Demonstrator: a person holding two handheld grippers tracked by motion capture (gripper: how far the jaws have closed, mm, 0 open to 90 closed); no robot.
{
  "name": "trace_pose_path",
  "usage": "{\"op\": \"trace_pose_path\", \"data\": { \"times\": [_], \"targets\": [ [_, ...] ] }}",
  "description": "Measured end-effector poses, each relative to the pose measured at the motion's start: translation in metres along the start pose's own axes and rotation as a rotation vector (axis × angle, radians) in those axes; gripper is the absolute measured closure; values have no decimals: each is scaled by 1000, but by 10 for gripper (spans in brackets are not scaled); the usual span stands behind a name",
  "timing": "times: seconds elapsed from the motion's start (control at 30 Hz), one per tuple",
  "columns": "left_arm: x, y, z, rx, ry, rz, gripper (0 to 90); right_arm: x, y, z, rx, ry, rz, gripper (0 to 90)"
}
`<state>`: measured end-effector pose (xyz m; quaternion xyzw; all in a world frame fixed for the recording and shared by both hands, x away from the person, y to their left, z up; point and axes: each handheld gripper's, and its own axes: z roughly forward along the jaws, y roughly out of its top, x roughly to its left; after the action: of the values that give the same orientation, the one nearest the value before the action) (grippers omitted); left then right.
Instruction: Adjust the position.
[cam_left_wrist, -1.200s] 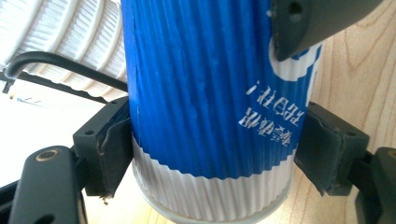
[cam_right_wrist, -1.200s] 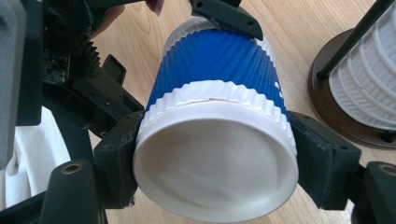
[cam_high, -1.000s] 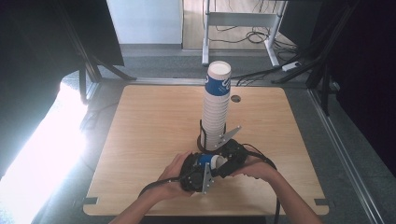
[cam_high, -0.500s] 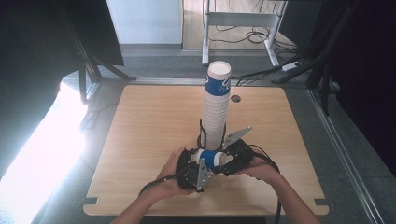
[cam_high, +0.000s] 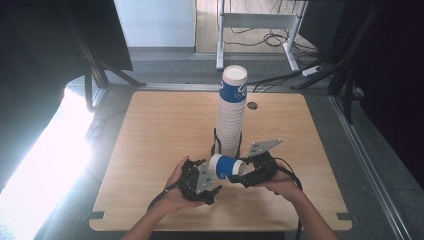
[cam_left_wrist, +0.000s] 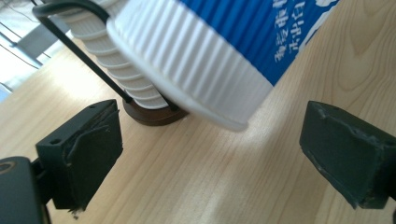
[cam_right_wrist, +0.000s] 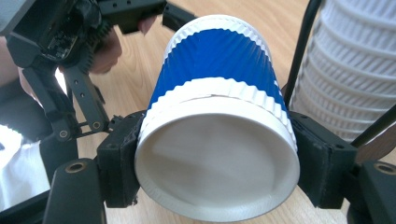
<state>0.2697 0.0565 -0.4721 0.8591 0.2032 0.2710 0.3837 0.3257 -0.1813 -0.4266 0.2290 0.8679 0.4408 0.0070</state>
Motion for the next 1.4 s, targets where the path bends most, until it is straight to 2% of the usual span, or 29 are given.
{"op": "trace_pose_path", "data": {
  "times": [0.2, 0.43, 0.5, 0.57, 0.6, 0.77, 0.93, 1.1, 1.4],
  "targets": [
    [2, -4, -2, -19, -21, -67, 70, -1, -7, -2, -90, -5, 31, 273],
    [4, -7, -5, -45, -68, -143, 74, -1, -17, 1, -158, -12, 45, 273],
    [5, -8, -6, -61, -84, -175, 75, -1, -19, 1, -186, -12, 49, 273],
    [7, -10, -7, -83, -116, -225, 81, -1, -22, 1, -206, -10, 52, 273],
    [9, -11, -8, -88, -126, -245, 82, -1, -25, 1, -240, -15, 51, 273],
    [13, -15, -10, -112, -157, -313, 83, 1, -31, 2, -287, -22, 58, 273],
    [19, -17, -12, -146, -216, -406, 84, 4, -37, 6, -318, -27, 52, 272],
    [20, -17, -13, -171, -263, -467, 84, 7, -39, 8, -351, -31, 46, 273],
    [26, -15, -12, -233, -394, -624, 83, 11, -41, 7, -426, -53, 38, 273]
  ]
}}
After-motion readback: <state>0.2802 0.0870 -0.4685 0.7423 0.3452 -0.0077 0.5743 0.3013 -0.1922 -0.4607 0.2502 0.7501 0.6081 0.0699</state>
